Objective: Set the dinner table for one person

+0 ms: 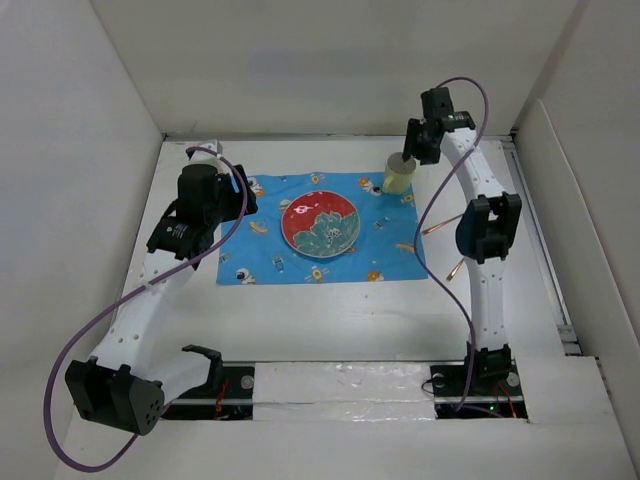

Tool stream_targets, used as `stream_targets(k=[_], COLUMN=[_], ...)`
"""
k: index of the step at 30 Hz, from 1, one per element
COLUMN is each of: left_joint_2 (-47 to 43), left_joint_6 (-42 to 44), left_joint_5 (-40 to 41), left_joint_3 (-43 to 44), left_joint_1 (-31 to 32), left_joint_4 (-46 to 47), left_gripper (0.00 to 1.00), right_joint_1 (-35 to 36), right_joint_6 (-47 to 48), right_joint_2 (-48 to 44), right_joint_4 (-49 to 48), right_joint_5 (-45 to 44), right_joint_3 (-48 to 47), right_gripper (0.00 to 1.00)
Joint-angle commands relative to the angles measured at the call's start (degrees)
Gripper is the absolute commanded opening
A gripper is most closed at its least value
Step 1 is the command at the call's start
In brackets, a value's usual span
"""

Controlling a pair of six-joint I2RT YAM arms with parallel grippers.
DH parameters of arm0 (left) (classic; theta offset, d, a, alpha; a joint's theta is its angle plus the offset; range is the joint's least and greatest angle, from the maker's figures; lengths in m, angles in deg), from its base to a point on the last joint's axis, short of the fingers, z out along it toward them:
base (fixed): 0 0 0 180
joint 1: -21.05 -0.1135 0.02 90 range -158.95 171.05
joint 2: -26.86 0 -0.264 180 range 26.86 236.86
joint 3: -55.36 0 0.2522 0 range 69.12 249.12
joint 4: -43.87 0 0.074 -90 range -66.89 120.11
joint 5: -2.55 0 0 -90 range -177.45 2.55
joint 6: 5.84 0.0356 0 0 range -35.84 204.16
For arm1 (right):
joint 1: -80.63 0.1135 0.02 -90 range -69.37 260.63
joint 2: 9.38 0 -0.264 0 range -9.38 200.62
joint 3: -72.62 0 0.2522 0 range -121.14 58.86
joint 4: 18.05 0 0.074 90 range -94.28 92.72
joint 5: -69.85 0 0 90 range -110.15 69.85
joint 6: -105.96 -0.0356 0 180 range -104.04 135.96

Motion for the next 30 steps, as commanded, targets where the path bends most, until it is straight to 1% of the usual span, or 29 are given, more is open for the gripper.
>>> stream_targets(k=[1,2,3,4,5,6,7,8,9,10,11,12,13,14,15,16,17,19,20,21,23,25,30], left_joint_2=[-0.65,-0.65,-0.56,-0.73,-0.82,-1.08,-1.26,-1.52,-2.39,-3.01,-3.02,-3.37,-3.63,-3.72,-4.07,-4.16,-4.07,-4.16,-4.25,-4.34,-4.43,-4.43,-4.43], left_joint_6=[-0.24,-0.32,-0.41,-0.41,-0.41,-0.50,-0.50,-0.50,-0.59,-0.59,-0.68,-0.68,-0.68,-0.68,-0.68,-0.59,-0.41,-0.15,-0.24,-0.32,-0.24,0.20,0.20], left_joint_5=[-1.37,-1.55,-1.90,-2.16,-2.25,-2.51,-2.52,-2.69,-2.78,-2.95,-2.95,-2.95,-2.78,-2.26,-1.90,-1.73,-1.64,-1.46,-1.46,-1.29,-1.29,-0.76,-0.58], left_joint_3=[1.24,1.33,1.42,1.42,1.25,1.07,0.81,0.20,-0.33,-1.38,-1.39,-2.18,-2.44,-2.80,-2.89,-2.97,-2.97,-3.06,-3.06,-3.06,-2.98,-3.06,-3.15], left_joint_1=[0.40,0.40,0.40,0.40,0.40,0.40,0.40,0.40,0.40,0.40,0.40,0.40,0.40,0.40,0.40,0.40,0.40,0.40,0.40,0.40,0.40,0.40,0.40], left_joint_4=[1.66,1.66,1.66,1.75,1.75,1.75,1.57,1.49,1.57,1.66,1.66,1.57,1.40,1.22,0.96,0.96,0.87,0.78,0.78,0.78,0.78,0.52,0.52], left_gripper=[0.65,0.64,0.63,0.61,0.60,0.56,0.54,0.53,0.49,0.33,0.33,0.16,0.06,0.00,0.00,0.00,0.00,0.00,0.05,0.16,0.21,0.23,0.23], right_joint_1=[-2.55,-3.78,-4.48,-5.10,-5.80,-7.12,-7.82,-8.70,-10.28,-11.77,-11.79,-12.40,-13.53,-13.54,-14.07,-14.07,-14.07,-14.59,-14.60,-14.60,-15.13,-15.13,-15.13], right_joint_6=[-0.93,-1.19,-1.54,-2.16,-2.08,-2.07,-2.25,-2.77,-3.39,-4.35,-4.36,-4.45,-4.45,-4.36,-4.19,-3.66,-3.40,-3.13,-3.22,-3.30,-3.39,-3.83,-4.62], right_joint_2=[-2.97,-4.02,-7.68,-10.42,-13.67,-17.09,-24.26,-27.38,-29.76,-33.35,-33.39,-33.39,-33.30,-32.69,-32.51,-32.07,-31.20,-29.88,-29.09,-27.69,-26.01,-23.81,-20.38], right_joint_4=[-1.61,-2.31,-3.36,-4.67,-9.04,-12.39,-19.47,-21.97,-24.09,-25.68,-25.69,-25.43,-22.90,-21.75,-21.48,-20.95,-20.42,-19.46,-19.10,-19.10,-18.84,-19.18,-18.22], right_joint_5=[2.95,3.31,3.31,3.31,3.31,3.31,3.31,3.31,3.31,2.96,2.78,3.04,3.13,2.96,2.78,2.78,2.43,2.17,2.25,2.17,2.43,1.90,1.91], right_joint_3=[-6.23,-5.37,-3.44,-0.29,9.05,15.06,21.38,27.10,36.12,41.96,42.01,45.15,45.87,46.06,46.93,48.15,48.52,49.13,49.13,49.31,48.96,48.78,46.59], right_gripper=[0.56,0.55,0.51,0.45,0.23,0.08,0.00,0.00,0.00,0.00,0.00,0.00,0.00,0.00,0.01,0.09,0.28,0.42,0.48,0.50,0.50,0.49,0.45])
